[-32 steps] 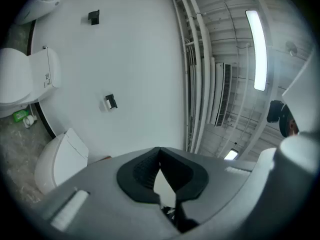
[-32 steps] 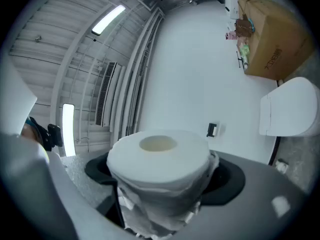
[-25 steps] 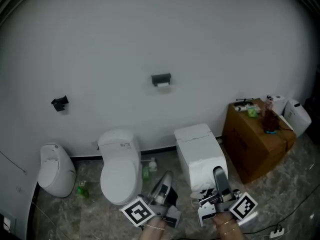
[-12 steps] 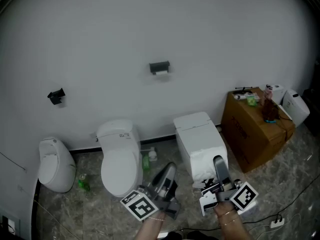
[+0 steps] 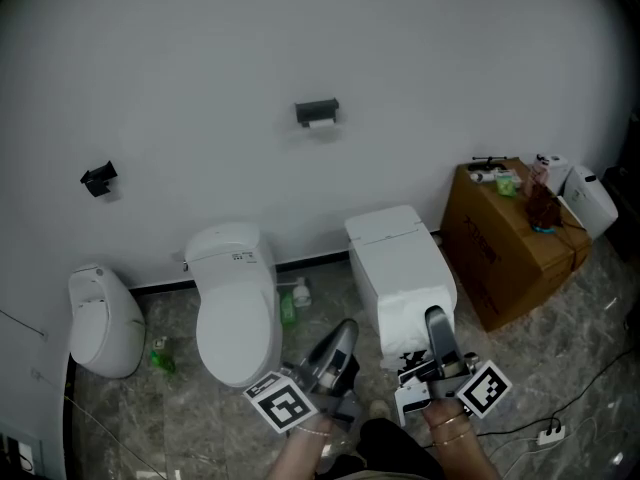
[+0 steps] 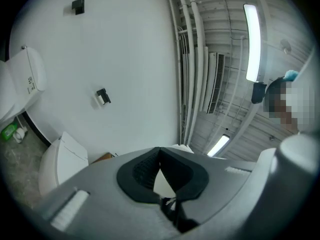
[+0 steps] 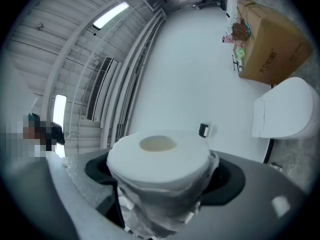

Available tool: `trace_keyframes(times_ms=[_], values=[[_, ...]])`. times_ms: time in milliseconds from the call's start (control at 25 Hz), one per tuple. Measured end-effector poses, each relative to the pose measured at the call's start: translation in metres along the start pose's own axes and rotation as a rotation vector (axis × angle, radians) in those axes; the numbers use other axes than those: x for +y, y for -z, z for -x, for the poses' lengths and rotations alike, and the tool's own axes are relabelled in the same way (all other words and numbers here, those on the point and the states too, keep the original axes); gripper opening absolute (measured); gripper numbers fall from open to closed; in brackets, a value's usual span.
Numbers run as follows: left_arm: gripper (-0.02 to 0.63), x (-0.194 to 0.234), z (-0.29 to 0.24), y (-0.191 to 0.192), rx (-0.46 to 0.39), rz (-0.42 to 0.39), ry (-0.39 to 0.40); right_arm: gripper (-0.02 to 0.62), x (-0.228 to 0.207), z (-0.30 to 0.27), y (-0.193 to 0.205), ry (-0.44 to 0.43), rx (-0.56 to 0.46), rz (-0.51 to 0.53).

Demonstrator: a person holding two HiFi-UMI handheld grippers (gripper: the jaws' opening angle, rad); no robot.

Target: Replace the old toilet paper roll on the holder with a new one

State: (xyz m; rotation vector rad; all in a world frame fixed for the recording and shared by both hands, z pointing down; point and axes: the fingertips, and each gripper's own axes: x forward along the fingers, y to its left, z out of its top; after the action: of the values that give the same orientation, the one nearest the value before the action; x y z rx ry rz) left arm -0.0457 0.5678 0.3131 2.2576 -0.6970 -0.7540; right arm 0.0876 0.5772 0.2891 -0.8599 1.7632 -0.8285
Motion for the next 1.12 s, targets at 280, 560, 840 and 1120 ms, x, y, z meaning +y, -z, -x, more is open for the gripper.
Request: trace_keyframes(times_ms=[280, 560, 840, 1120], values=[[0.005, 0.056, -0.06, -0.029, -0.004, -0.03, -0.019, 0.471, -0.051, -0.081, -0.015, -0.037, 0.02, -0.044], [0.005, 0.124, -0.15, -0.059, -0.03, 0.048, -0.033, 0.471, -0.108, -0.172, -0.052, -0.048, 0.056, -0.056], [0.005, 0.162, -0.246, -0.086, 0.002, -0.017, 0.037, 0.471, -0.163, -0.259, -0.096, -0.057, 0.031, -0.108], [0.005, 0.215, -0.292, -0.093, 0.061, -0.001, 0.001, 0.471, -0.212, -0.307, -0.108, -0.018, 0.032, -0.11]])
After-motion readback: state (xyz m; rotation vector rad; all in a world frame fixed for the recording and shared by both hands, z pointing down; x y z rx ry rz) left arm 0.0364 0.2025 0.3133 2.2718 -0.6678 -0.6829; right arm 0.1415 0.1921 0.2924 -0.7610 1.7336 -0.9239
